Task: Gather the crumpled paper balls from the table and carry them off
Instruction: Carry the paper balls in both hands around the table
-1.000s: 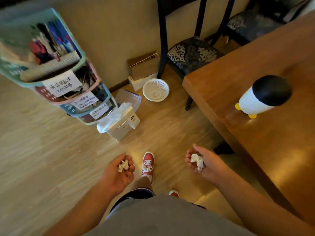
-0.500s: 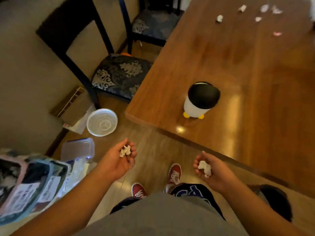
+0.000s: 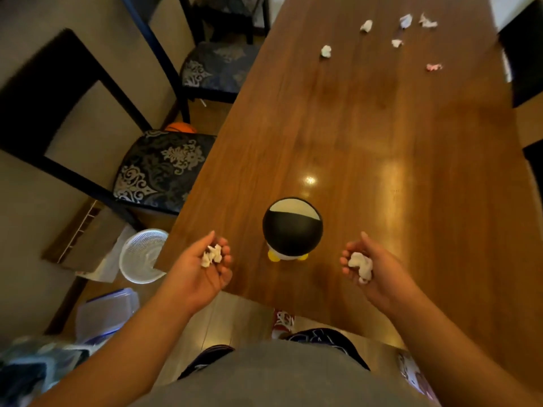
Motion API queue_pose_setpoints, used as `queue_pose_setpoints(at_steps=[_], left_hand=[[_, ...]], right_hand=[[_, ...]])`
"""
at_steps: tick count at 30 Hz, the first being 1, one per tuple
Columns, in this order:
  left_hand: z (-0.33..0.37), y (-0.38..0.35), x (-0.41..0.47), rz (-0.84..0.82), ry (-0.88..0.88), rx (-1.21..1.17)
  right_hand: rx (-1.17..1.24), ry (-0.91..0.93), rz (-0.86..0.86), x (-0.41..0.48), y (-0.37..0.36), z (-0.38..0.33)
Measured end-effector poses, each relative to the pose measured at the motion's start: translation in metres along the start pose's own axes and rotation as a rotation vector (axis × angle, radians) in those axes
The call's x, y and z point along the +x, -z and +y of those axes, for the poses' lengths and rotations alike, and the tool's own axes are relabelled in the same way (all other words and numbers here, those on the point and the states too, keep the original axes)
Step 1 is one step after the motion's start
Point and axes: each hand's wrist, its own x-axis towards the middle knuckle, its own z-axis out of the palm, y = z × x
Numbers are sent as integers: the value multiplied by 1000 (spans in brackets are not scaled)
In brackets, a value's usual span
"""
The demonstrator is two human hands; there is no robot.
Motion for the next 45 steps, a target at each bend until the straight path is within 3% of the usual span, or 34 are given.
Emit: queue_pose_setpoints(at_steps=[7, 11, 15, 18, 20, 22, 28, 33, 37, 39, 41, 43, 45], left_hand=[[13, -29, 17, 56, -56, -94], [21, -35, 26, 75, -55, -106], [26, -38, 38, 94, -44, -88], [33, -44, 47, 82, -44, -61], [38, -47, 53, 62, -33, -45], [43, -50, 58, 34, -14, -15], [56, -69, 75, -9, 22, 147], [74, -100, 89, -136, 37, 305], [93, -139, 91, -347, -79, 476], [96, -155, 90, -438, -163, 642], [91, -161, 88, -535, -210, 1035], [80, -158, 89, -637, -120, 1384], [73, -155, 88, -658, -24, 1468]], right_hand=[[-73, 267, -196, 28, -73, -98], [-95, 451, -197, 34, -99, -135], [-237, 650, -123, 41, -113, -133], [-562, 739, -137, 51, -113, -95], [-946, 697, -283, 57, -103, -69], [-1072, 665, -353, 63, -92, -60], [-733, 615, -67, 74, -64, -72], [-762, 456, 10, 57, -24, -36], [-753, 342, 92, 36, 4, -3], [-713, 300, 133, 25, 13, 9], [-684, 269, 164, 17, 18, 18], [-665, 258, 193, 13, 22, 24], [-644, 260, 228, 10, 24, 26]])
